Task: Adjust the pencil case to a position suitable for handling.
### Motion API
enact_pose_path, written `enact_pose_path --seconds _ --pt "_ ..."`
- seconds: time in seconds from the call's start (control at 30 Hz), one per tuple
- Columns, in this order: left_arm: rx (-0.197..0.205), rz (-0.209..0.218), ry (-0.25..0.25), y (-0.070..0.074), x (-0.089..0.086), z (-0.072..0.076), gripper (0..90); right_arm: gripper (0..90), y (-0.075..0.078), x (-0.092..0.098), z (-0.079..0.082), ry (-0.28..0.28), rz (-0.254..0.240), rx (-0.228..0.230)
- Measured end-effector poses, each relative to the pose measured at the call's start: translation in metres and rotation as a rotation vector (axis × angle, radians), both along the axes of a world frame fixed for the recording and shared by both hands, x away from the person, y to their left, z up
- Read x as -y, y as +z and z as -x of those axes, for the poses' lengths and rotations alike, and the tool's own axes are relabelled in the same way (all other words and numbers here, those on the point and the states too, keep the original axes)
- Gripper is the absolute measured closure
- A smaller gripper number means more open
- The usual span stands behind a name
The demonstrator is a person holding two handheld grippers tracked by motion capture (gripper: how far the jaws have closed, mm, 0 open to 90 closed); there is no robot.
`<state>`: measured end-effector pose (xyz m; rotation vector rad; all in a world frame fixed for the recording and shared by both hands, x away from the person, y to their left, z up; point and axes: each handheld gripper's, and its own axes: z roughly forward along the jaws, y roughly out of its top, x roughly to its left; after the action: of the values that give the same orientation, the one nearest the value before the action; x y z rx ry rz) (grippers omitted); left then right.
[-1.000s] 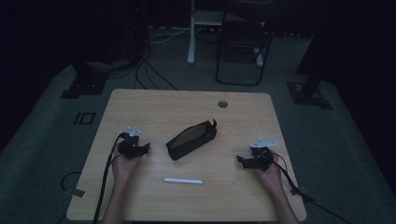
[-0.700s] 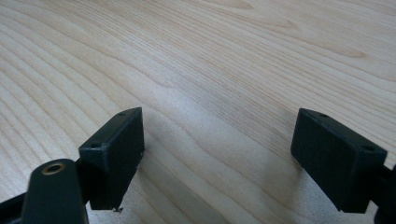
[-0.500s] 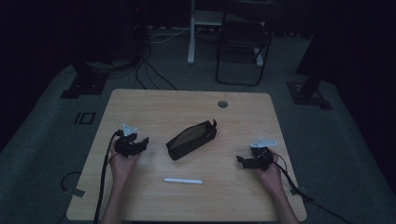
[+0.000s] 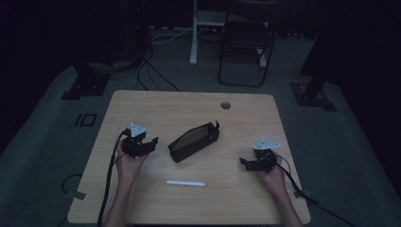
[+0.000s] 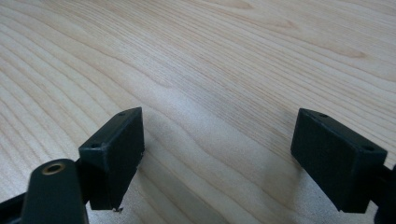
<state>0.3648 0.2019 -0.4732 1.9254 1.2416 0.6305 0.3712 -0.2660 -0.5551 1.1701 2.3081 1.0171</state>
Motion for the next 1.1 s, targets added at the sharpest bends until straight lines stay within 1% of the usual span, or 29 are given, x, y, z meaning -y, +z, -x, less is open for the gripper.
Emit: enact_pose_path --seconds 0.17,0.33,0.4,0.67,0.87,1.0,1.1 --pt "0.016 0.006 -0.021 0.008 0.007 0.004 42.7 17.5 0.000 0.000 0.000 0.000 0.000 0.000" --pt "0.025 0.006 -0.045 0.012 0.016 0.006 41.9 17.5 0.000 0.000 0.000 0.000 0.000 0.000" --pt "0.024 0.018 -0.050 0.013 0.018 0.006 41.9 17.5 0.000 0.000 0.000 0.000 0.000 0.000" --pt "0.012 0.040 -0.076 0.016 0.026 0.006 42.0 17.5 0.000 0.000 0.000 0.000 0.000 0.000" --pt "0.009 0.045 -0.096 0.016 0.035 0.004 42.7 17.5 0.000 0.000 0.000 0.000 0.000 0.000" --pt "-0.018 0.054 -0.109 0.012 0.041 0.001 42.9 17.5 0.000 0.000 0.000 0.000 0.000 0.000" --pt "-0.032 0.040 -0.116 0.008 0.045 0.000 42.9 17.5 0.000 0.000 0.000 0.000 0.000 0.000"
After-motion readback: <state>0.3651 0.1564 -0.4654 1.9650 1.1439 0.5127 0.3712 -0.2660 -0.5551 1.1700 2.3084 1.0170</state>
